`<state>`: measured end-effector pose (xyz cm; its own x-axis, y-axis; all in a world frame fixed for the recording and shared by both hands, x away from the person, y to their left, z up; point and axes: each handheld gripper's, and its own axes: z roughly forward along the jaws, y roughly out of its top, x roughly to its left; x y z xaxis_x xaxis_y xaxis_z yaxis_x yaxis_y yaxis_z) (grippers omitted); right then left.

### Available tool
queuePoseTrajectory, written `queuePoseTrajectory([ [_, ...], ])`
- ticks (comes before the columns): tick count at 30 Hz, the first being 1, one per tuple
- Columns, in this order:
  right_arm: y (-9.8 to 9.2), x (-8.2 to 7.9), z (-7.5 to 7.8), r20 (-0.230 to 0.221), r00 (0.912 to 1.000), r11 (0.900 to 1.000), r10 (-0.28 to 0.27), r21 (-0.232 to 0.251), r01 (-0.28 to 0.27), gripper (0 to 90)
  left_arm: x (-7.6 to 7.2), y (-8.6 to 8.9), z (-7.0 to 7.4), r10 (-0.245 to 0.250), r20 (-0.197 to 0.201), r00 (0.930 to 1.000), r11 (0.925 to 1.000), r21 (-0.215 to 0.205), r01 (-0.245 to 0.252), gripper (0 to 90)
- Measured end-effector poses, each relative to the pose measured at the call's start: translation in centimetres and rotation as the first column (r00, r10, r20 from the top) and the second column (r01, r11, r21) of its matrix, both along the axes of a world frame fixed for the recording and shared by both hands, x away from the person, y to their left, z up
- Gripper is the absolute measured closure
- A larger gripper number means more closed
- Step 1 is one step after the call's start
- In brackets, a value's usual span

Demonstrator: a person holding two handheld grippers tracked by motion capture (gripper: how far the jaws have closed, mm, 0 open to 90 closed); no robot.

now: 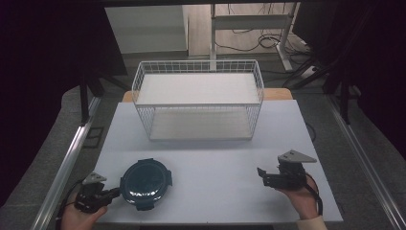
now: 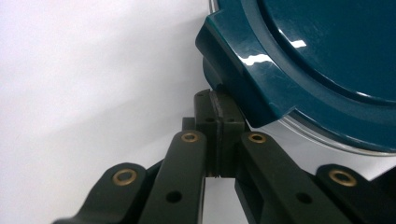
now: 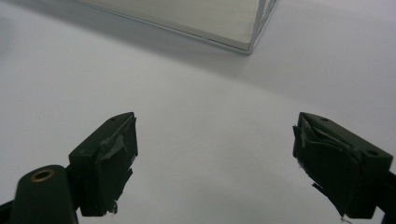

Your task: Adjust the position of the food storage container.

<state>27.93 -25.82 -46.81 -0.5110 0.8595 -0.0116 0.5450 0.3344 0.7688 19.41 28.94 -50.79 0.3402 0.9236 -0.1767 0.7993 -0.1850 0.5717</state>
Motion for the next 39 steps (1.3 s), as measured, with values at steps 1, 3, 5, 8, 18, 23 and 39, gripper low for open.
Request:
queuePoseTrajectory([
  [1, 0.0, 0.0, 0.0, 0.000, 1.0000, 1.000, 0.001, -0.001, -0.001, 13.5, 0.3, -0.2, 0.0, -0.002, 0.002, 1.0000, 1.0000, 0.004, 0.002, 90.0],
  [3, 0.1, 0.0, 0.0, -0.002, 1.0000, 1.000, 0.002, -0.001, -0.002, 13.5, 0.7, -0.5, 0.0, -0.005, 0.003, 1.0000, 1.0000, 0.007, 0.005, 90.0],
  [5, 0.1, 0.0, -0.1, -0.002, 1.0000, 1.000, 0.002, -0.002, -0.002, 13.5, 1.0, -0.7, 0.0, -0.008, 0.003, 1.0000, 1.0000, 0.005, 0.008, 90.0],
  [8, 0.1, 0.0, -0.1, -0.003, 1.0000, 1.000, 0.002, -0.001, -0.002, 13.5, 1.6, -1.1, 0.0, -0.019, 0.003, 0.9998, 0.9998, 0.001, 0.019, 90.0],
  [18, 0.0, 0.1, 0.0, -0.006, 1.0000, 1.000, 0.002, 0.000, -0.002, 13.5, 3.7, -3.6, 0.3, -0.078, -0.004, 0.9969, 0.9969, 0.011, 0.078, 90.0],
  [23, -0.1, 0.1, 0.0, -0.007, 1.0000, 1.000, 0.001, 0.001, -0.001, 13.5, 4.3, -4.6, 0.4, -0.104, -0.008, 0.9946, 0.9945, 0.013, 0.104, 90.0],
  [39, -0.1, 0.0, 0.0, -0.006, 1.0000, 1.000, 0.003, 0.003, -0.003, 13.5, 6.1, -9.1, 1.2, -0.195, -0.004, 0.9807, 0.9806, 0.018, 0.195, 90.0],
])
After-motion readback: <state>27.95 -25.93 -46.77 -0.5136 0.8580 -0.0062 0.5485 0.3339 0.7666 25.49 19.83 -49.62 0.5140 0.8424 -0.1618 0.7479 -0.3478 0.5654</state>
